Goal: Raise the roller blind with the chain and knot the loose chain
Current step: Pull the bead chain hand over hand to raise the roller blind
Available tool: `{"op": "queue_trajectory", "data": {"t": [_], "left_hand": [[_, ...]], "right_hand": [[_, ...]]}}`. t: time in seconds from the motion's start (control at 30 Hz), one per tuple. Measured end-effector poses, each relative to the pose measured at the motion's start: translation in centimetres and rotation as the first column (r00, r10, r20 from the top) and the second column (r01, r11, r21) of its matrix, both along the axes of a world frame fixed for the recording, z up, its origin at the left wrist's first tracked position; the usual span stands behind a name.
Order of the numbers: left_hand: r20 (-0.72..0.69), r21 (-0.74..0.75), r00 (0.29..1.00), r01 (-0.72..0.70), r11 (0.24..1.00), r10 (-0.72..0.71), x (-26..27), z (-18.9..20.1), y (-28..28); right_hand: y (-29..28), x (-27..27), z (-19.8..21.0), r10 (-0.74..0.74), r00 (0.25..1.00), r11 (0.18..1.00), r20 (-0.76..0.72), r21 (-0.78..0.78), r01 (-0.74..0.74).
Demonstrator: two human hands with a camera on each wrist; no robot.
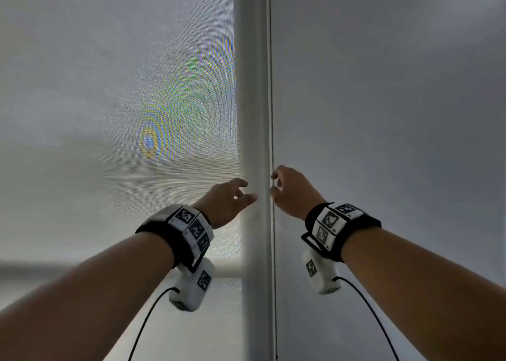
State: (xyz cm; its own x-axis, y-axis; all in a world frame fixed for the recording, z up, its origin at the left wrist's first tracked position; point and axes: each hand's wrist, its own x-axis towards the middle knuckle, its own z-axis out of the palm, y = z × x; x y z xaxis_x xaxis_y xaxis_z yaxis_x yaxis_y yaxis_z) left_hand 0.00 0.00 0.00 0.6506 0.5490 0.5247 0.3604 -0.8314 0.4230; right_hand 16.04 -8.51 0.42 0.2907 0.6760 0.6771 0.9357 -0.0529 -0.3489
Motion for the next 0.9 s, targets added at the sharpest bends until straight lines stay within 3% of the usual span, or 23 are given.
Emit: {"op": "queue_trajectory", "data": {"t": [0.13,0.27,0.53,0.73,0.9], "left_hand": [[0.014,-0.057,1.0,0.016,0.998,-0.015,1.0,-0.7,0.3],[0.045,-0.07,0.999,0.025,0.997,-0.021,1.7,-0.9,1.2],[-0.023,-0.098,1.0,0.01,0.995,-0.012,2.8,-1.7,2.3],[-0.016,-0.148,0.999,0.029,0.989,-0.032,3.8,-2.5,2.4],[0.032,-0.195,0.998,0.063,0.979,-0.058,4.5,-3.0,2.1]], "right_hand": [[2.4,1.5,1.0,0.146,0.98,0.962,-0.133,0.251,-0.11],[4.7,2.6,1.8,0.307,0.905,0.895,-0.292,0.413,-0.171],[7.9,3.5,1.7,0.39,0.803,0.877,-0.452,0.447,-0.175],[7.7,3.4,1.5,0.523,0.671,0.825,-0.525,0.51,-0.244],[7.1,2.8,1.4,0.54,0.666,0.799,-0.515,0.562,-0.213]]}}
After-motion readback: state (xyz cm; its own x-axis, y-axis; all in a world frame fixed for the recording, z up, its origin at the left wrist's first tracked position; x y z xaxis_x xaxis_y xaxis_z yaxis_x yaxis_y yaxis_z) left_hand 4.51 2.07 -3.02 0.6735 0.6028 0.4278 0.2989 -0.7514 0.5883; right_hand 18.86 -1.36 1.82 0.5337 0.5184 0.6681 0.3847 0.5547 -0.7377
